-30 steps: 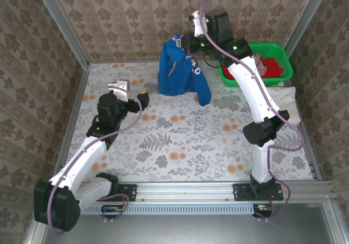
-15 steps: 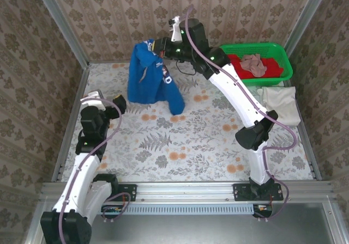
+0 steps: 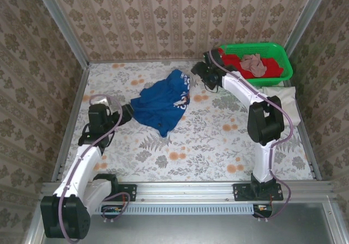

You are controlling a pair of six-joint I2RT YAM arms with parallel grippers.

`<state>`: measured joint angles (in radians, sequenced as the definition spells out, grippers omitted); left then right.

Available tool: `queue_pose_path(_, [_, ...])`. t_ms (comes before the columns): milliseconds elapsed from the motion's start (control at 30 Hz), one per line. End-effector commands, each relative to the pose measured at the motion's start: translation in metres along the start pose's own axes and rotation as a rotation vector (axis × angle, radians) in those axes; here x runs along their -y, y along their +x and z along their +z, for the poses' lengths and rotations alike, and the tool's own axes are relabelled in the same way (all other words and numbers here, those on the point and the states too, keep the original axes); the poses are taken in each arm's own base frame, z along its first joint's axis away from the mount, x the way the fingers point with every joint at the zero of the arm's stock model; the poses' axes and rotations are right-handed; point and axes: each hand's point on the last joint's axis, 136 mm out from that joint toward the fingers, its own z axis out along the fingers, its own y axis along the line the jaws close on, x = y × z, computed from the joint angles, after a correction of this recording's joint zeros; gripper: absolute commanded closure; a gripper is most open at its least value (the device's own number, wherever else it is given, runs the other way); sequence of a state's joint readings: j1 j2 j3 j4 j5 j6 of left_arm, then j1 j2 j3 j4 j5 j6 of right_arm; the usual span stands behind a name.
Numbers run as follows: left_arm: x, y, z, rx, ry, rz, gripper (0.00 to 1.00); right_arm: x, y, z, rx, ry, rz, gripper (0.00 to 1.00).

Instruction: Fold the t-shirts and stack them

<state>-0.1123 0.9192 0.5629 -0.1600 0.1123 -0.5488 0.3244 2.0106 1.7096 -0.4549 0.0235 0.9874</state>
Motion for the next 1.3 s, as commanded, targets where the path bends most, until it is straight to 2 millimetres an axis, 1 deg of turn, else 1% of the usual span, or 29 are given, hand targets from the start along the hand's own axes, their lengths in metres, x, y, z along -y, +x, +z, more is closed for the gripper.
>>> queue_pose_path(0, [0.001, 0.019, 0.007, -0.096, -0.027, -0.169, 0.00, -0.026, -0.018, -0.041, 0.098, -0.095, -0.169, 0.13])
queue_pose_path(33, [0.001, 0.024, 0.011, -0.112, -0.043, -0.191, 0.00, -0.024, -0.013, -0.039, 0.081, -0.095, -0.230, 0.13])
queue_pose_path(100, [0.000, 0.032, 0.023, -0.140, -0.084, -0.229, 0.00, -0.014, 0.000, -0.033, 0.028, -0.078, -0.324, 0.12])
queue_pose_path(200, [0.003, 0.036, 0.044, -0.172, -0.131, -0.262, 0.00, 0.000, 0.018, -0.027, -0.030, -0.069, -0.365, 0.12])
queue_pose_path(300, [0.008, 0.038, 0.068, -0.214, -0.168, -0.300, 0.10, 0.007, 0.028, -0.027, -0.050, -0.079, -0.371, 0.12])
queue_pose_path(433, [0.019, 0.045, 0.098, -0.287, -0.172, -0.351, 0.19, 0.011, 0.030, -0.029, -0.053, -0.075, -0.360, 0.12])
queue_pose_path(500, [0.024, 0.052, 0.111, -0.330, -0.179, -0.377, 0.22, 0.011, 0.028, -0.030, -0.050, -0.072, -0.353, 0.12])
queue_pose_path(600, [0.025, 0.066, 0.123, -0.394, -0.226, -0.416, 0.24, 0.012, 0.023, -0.032, -0.041, -0.055, -0.342, 0.13])
queue_pose_path(667, [0.025, 0.076, 0.126, -0.438, -0.264, -0.416, 0.26, 0.013, 0.019, -0.032, -0.029, -0.046, -0.340, 0.13])
queue_pose_path(767, [0.023, 0.092, 0.132, -0.493, -0.319, -0.432, 0.36, 0.012, 0.016, -0.030, -0.023, -0.043, -0.349, 0.13])
queue_pose_path(800, [0.021, 0.097, 0.133, -0.511, -0.339, -0.447, 0.42, 0.011, 0.017, -0.029, -0.025, -0.045, -0.358, 0.13])
queue_pose_path(833, [0.019, 0.101, 0.134, -0.526, -0.357, -0.456, 0.49, 0.010, 0.016, -0.028, -0.023, -0.046, -0.365, 0.13])
queue_pose_path(867, [0.017, 0.105, 0.136, -0.535, -0.371, -0.464, 0.59, 0.008, 0.015, -0.027, -0.019, -0.048, -0.376, 0.13])
queue_pose_path(933, [0.014, 0.111, 0.137, -0.550, -0.381, -0.468, 0.82, 0.003, 0.013, -0.024, -0.017, -0.062, -0.418, 0.14])
queue_pose_path(1000, [0.009, 0.109, 0.135, -0.552, -0.386, -0.447, 0.97, -0.005, 0.013, -0.020, -0.030, -0.084, -0.485, 0.14])
queue_pose_path(1033, [0.006, 0.105, 0.134, -0.553, -0.390, -0.432, 1.00, -0.010, 0.014, -0.018, -0.037, -0.096, -0.515, 0.14])
queue_pose_path(1133, [-0.003, 0.084, 0.130, -0.541, -0.388, -0.377, 1.00, -0.023, 0.018, -0.011, -0.064, -0.137, -0.615, 0.16])
queue_pose_path(1200, [-0.009, 0.064, 0.130, -0.529, -0.374, -0.330, 1.00, -0.033, 0.024, -0.007, -0.076, -0.161, -0.676, 0.17])
queue_pose_path(1267, [-0.021, 0.043, 0.131, -0.516, -0.380, -0.308, 1.00, -0.042, 0.028, -0.004, -0.083, -0.173, -0.710, 0.18])
